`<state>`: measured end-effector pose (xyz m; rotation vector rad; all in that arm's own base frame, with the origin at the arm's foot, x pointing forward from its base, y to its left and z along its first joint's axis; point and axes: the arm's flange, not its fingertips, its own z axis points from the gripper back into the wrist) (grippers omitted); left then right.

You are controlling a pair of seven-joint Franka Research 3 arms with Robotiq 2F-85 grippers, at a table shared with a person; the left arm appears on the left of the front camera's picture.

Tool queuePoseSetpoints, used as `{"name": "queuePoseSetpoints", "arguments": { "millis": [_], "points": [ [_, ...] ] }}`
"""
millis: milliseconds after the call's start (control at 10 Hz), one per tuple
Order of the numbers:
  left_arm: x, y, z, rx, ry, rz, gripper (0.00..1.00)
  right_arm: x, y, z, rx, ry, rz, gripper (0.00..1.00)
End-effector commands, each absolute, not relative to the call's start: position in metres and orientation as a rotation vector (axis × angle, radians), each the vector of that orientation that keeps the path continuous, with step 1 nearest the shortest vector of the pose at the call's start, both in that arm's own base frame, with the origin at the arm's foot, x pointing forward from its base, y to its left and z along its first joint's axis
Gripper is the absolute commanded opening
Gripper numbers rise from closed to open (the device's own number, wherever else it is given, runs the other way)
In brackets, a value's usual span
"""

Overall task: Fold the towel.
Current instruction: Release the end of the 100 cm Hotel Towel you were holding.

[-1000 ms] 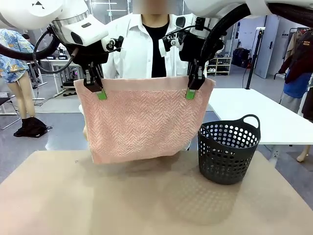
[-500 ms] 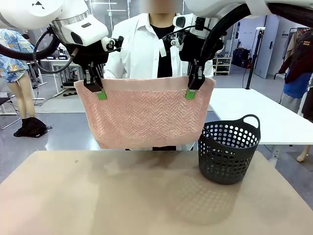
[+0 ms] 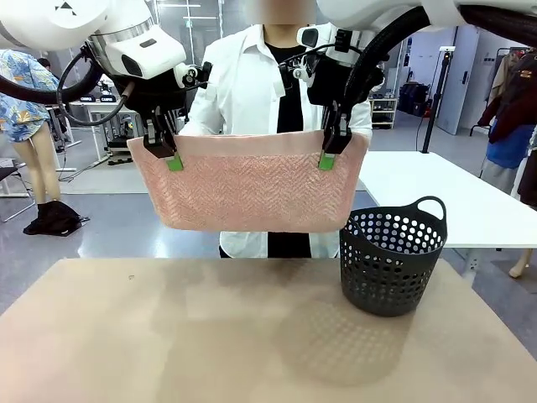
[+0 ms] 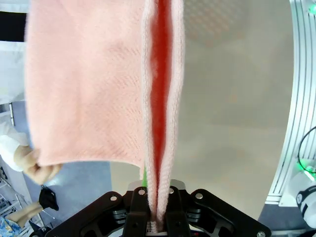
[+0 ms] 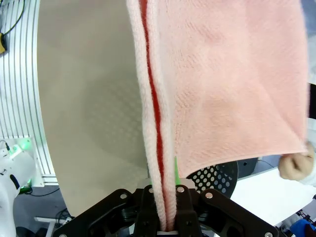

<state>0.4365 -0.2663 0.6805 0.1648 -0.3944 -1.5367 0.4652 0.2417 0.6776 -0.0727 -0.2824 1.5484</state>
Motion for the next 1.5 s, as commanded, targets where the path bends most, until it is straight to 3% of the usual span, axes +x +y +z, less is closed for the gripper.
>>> {"name": "queuePoseSetpoints", "arguments": {
  "millis": [0, 1400],
  "points": [
    [0.4366, -0.2654, 0.682, 0.165, -0.4, -1.539, 0.0, 0.4652, 0.2408, 0.6782, -0.074, -0.283, 1.549, 0.0],
    [0.4366, -0.2654, 0.682, 0.165, -0.4, -1.539, 0.0, 0.4652, 0.2408, 0.6782, -0.074, -0.283, 1.549, 0.0]
  ]
}}
